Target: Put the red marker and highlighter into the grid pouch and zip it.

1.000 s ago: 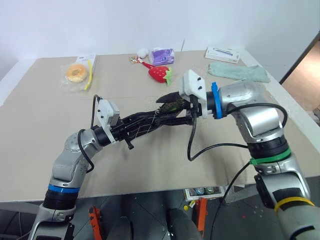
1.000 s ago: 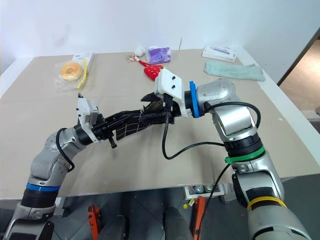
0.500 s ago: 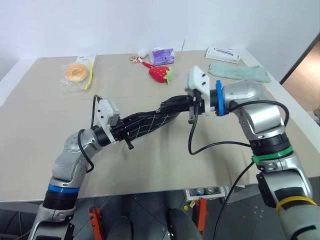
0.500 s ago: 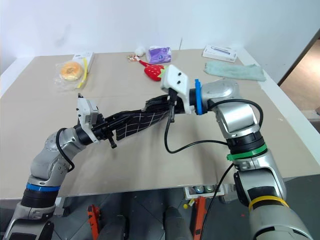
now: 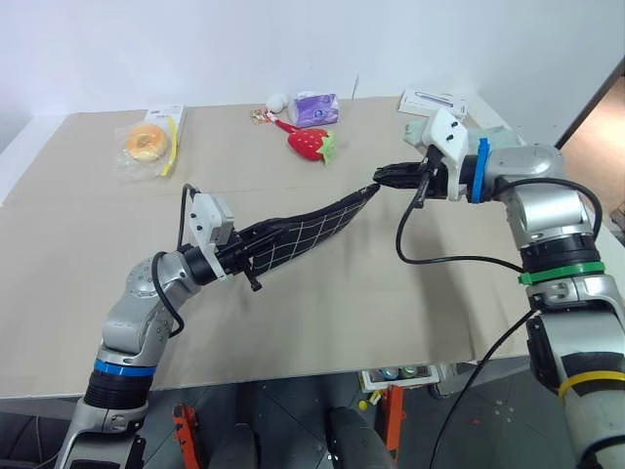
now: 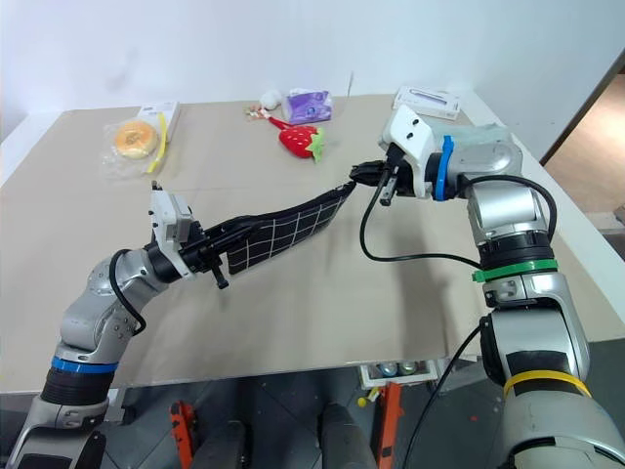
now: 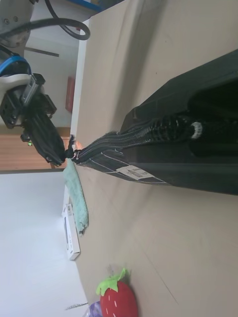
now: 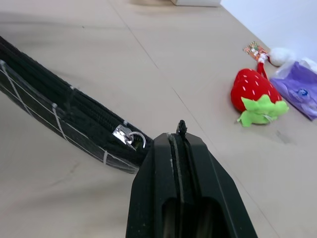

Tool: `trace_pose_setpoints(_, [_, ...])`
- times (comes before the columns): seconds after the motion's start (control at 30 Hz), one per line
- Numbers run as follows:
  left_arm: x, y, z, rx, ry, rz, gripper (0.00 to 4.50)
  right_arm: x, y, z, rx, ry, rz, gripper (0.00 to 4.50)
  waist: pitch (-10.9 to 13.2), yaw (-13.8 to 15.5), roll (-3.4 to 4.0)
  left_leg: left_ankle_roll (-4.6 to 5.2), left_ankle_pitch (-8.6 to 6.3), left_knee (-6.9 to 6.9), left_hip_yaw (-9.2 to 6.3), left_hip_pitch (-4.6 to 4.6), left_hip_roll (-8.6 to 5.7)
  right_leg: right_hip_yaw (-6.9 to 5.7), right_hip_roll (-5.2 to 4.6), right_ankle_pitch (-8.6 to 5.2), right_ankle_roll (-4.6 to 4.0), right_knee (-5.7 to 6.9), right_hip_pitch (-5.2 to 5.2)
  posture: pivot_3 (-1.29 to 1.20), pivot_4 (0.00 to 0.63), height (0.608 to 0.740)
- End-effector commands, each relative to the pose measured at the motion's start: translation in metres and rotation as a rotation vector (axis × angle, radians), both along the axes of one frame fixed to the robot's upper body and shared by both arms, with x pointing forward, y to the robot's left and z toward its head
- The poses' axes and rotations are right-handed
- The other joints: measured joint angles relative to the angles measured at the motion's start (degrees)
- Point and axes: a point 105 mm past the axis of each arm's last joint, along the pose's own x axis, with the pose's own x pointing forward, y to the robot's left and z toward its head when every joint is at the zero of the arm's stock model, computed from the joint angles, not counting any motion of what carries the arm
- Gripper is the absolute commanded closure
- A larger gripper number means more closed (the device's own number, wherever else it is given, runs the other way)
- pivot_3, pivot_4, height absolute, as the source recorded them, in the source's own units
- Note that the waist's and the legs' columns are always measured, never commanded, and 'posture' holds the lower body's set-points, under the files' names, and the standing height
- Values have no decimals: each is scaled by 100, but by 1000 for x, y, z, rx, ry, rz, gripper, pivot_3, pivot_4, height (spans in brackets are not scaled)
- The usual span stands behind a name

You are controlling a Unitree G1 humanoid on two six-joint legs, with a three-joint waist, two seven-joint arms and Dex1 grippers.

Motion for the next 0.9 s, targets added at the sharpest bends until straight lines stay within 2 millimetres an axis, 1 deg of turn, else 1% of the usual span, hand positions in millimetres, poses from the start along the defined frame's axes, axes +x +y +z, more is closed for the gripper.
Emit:
trace_pose_setpoints(0.03, [-3, 2, 6, 36, -51, 5, 4500, -8, -1, 39, 158, -60, 21, 3798, 0, 1, 0, 0, 0, 0, -1, 0, 1, -1, 1, 0, 0, 0, 0, 0, 150, 740])
trace_pose_setpoints(0.07, [-2, 2, 5, 50, -53, 7, 4500, -9, -4, 42, 178, -51, 18, 3492, 0, 10, 0, 0, 0, 0, -1, 1, 1, -1, 1, 0, 0, 1, 0, 0, 150, 740])
trace_pose_setpoints(0.13, [-3, 4, 3, 63, -52, 7, 4500, -11, -13, 44, 191, -42, -2, 2536, 0, 16, 0, 0, 0, 0, -1, 0, 0, -1, 0, 0, 0, 1, 1, 0, 150, 740])
trace_pose_setpoints(0.2, [-4, 5, 3, 58, -38, -13, 3695, -11, -23, 45, 198, -42, -32, 1429, 0, 16, 0, 0, 0, 0, -1, 0, 0, -1, 0, 0, 0, 0, 1, 0, 150, 740])
trace_pose_setpoints(0.23, [-4, 6, 3, 63, -35, -20, 3391, -11, -28, 46, 206, -37, -49, 924, 0, 15, 0, 0, 0, 0, 0, 0, 0, -1, 0, 0, 0, 1, 1, 0, 150, 740])
trace_pose_setpoints(0.27, [-4, 6, 3, 66, -28, -30, 2849, -11, -34, 45, 204, -35, -68, 291, 0, 15, 0, 0, 0, 0, 0, 0, 0, -1, 1, -1, 0, 1, 0, 0, 150, 740])
trace_pose_setpoints(0.3, [-5, 6, 3, 69, -22, -39, 2461, -11, -40, 44, 198, -35, -90, 10, 0, 15, 0, 1, 0, 0, 0, 0, 0, -1, 1, -1, 0, 1, 0, 0, 150, 740])
trace_pose_setpoints(0.33, [-5, 6, 4, 71, -19, -45, 1877, -11, -44, 43, 192, -37, -105, 0, 0, 16, 0, 1, 0, 0, 0, 0, 0, -1, 1, -2, 0, 1, 0, 0, 150, 740])
trace_pose_setpoints(0.37, [-7, 6, 5, 61, -1, -66, 1444, -10, -50, 39, 186, -32, -134, 0, 0, 15, 0, 1, 0, 0, 0, 0, 0, -1, 1, -2, 1, 1, 0, 0, 150, 740])
trace_pose_setpoints(0.4, [-11, 6, 6, 43, 41, -102, 858, -8, -55, 34, 179, -24, -164, 0, 0, 14, 0, 1, 0, 0, 1, 0, 0, 0, 1, -3, 1, 1, 0, 0, 150, 740])
trace_pose_setpoints(0.43, [-13, 6, 7, 42, 60, -121, 386, -8, -59, 30, 175, -18, -184, 0, 0, 14, 0, 1, 0, 0, 2, 0, 0, 1, 0, -3, 2, 0, 0, 0, 150, 740])
trace_pose_setpoints(0.47, [-14, 6, 8, 44, 82, -139, 59, -8, -63, 26, 176, -8, -202, 0, 0, 10, 0, 1, 0, 0, 2, 1, 0, 1, 1, -3, 2, 0, 1, 0, 150, 740])
trace_pose_setpoints(0.6, [-14, 17, 14, 33, 108, -123, 59, -9, -73, 12, 158, 19, -252, 0, 1, 8, 1, 1, 0, 0, 5, 3, 1, 4, 3, -3, 3, 3, -1, 0, 150, 740])
trace_pose_setpoints(0.67, [-9, 30, 18, 11, 135, -75, 59, -11, -84, -1, 129, 52, -291, 0, 1, 12, 1, 1, 0, 1, 8, 3, 1, 7, 2, -2, 3, 3, -1, 0, 150, 740])
trace_pose_setpoints(0.73, [-1, 53, 22, -17, 160, 21, 59, -17, -95, -16, 102, 95, -317, 0, 1, 16, 1, 1, 0, 1, 6, 1, 1, 5, 2, -3, 5, 2, -1, 0, 150, 740])
trace_pose_setpoints(0.77, [5, 67, 22, -22, 172, 98, 59, -20, -100, -21, 103, 111, -329, 0, 1, 16, 1, 1, 0, 1, 6, 1, 1, 4, 2, -4, 6, 2, -1, 0, 150, 740])
trace_pose_setpoints(0.87, [14, 110, 13, 37, 212, 296, 59, -29, -111, -35, 98, 166, -345, 0, 1, -1, 1, 5, -2, 0, 8, 3, 2, 6, 3, -6, 6, 1, -2, 0, 150, 740])
trace_pose_setpoints(0.9, [14, 118, 11, 52, 220, 324, 59, -31, -113, -38, 95, 176, -350, 0, 1, -9, 1, 5, -3, 0, 12, 4, 2, 8, 3, -6, 5, 1, -2, 0, 150, 740])
